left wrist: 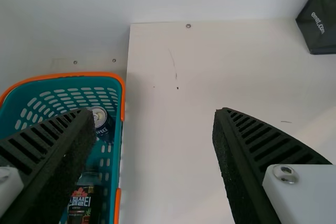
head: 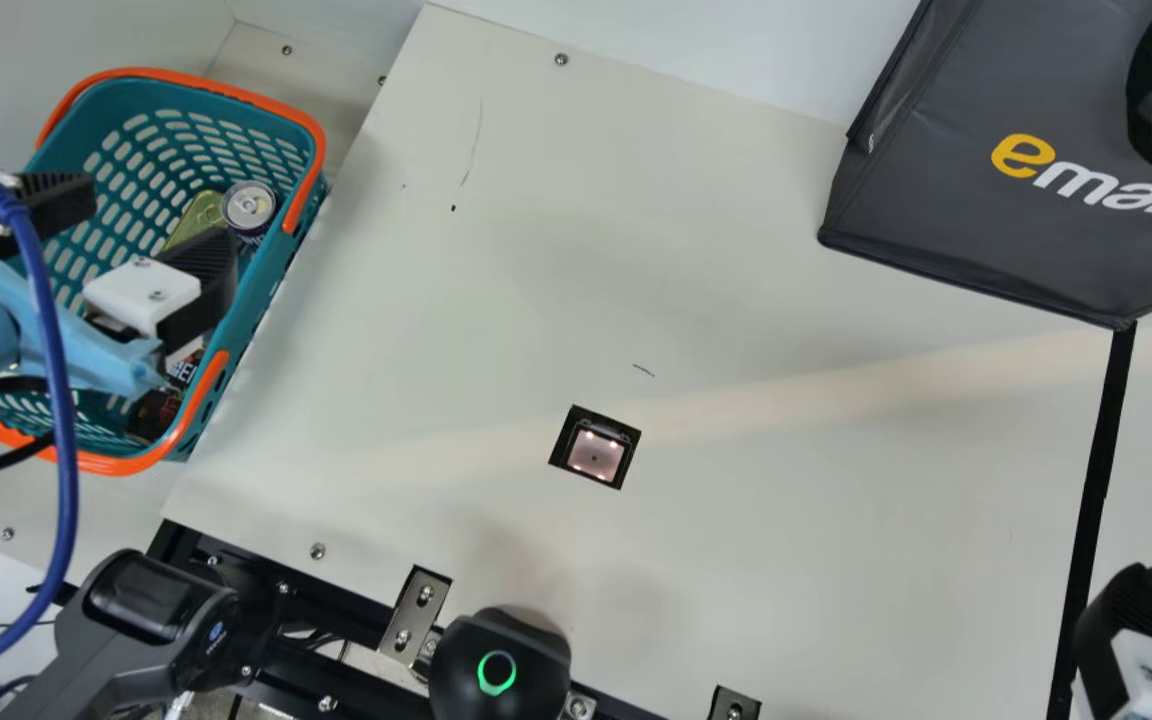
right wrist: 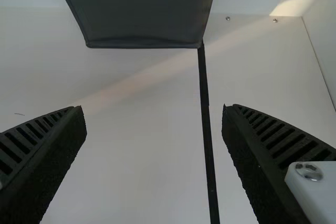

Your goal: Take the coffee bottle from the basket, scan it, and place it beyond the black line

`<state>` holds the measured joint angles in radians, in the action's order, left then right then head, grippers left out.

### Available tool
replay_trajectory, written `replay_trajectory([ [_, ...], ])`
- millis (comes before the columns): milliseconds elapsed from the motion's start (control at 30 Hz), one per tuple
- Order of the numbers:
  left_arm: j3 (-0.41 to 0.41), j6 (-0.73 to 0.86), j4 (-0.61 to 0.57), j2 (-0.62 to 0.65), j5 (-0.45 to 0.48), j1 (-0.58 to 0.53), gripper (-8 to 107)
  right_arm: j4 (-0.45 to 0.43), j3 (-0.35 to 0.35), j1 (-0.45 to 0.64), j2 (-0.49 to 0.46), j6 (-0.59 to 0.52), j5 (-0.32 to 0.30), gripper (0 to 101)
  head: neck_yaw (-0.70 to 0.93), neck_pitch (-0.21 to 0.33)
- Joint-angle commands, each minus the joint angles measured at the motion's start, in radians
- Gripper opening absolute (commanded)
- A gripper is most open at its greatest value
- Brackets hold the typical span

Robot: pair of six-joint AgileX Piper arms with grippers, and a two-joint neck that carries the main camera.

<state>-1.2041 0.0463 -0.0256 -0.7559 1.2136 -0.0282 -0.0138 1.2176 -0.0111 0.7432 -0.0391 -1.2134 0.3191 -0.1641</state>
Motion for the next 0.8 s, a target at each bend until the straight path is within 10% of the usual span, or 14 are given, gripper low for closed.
replay_trajectory([
  [0, 0.000, 0.000, 0.000, 0.000, 0.000, 0.000, 90, 0.000, 0.000, 0.000, 0.000, 0.000, 0.000, 91, 0.002, 0.026],
  [767, 0.007, -0.110, 0.057, -0.041, 0.006, 0.025, 90, 0.000, 0.000, 0.000, 0.000, 0.000, 0.000, 91, 0.002, 0.026],
])
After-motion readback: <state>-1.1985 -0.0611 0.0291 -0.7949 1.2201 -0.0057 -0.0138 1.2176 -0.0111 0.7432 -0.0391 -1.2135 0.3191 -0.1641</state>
